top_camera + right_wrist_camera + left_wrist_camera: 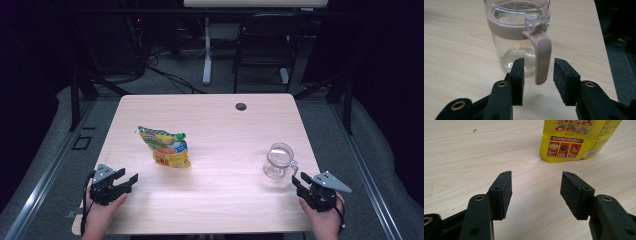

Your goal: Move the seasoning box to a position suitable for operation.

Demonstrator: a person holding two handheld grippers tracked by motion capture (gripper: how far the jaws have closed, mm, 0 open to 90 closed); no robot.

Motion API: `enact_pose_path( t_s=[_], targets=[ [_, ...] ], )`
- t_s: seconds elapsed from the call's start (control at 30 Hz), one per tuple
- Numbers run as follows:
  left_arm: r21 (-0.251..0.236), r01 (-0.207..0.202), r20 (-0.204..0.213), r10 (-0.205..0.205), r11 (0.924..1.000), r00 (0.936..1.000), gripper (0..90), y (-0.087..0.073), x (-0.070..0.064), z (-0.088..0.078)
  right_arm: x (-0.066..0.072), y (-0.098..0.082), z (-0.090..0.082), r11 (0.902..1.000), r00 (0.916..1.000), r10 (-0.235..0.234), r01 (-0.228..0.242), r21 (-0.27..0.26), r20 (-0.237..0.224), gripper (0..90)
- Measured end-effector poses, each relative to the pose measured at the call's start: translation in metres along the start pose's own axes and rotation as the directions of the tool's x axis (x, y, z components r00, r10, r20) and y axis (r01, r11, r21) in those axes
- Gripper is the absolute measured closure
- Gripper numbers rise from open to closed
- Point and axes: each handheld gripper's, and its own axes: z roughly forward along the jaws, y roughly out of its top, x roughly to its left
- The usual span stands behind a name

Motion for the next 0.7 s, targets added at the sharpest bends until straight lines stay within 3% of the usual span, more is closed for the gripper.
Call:
enact_pose_path(
  t_s=[0.27,0.43,0.7],
  targets=[
    [0.015,0.024,0.004,-0.024,0.9996,0.9997,46.6,-0.002,0.001,0.0,-0.003,0.003,0.019,0.9991,0.9998,-0.016,0.016,0.038,-0.008,59.5],
    [0.009,-0.01,0.007,0.01,0.9999,0.9999,47.8,-0.004,-0.005,-0.005,-0.005,0.003,0.023,0.9992,0.9999,-0.009,0.009,0.039,0.003,59.8],
    [-0.002,-0.027,0.026,0.027,0.9996,0.9993,50.3,-0.006,-0.009,-0.01,-0.006,0.008,0.03,0.999,0.9998,-0.003,0.002,0.045,0.02,65.5]
  ],
)
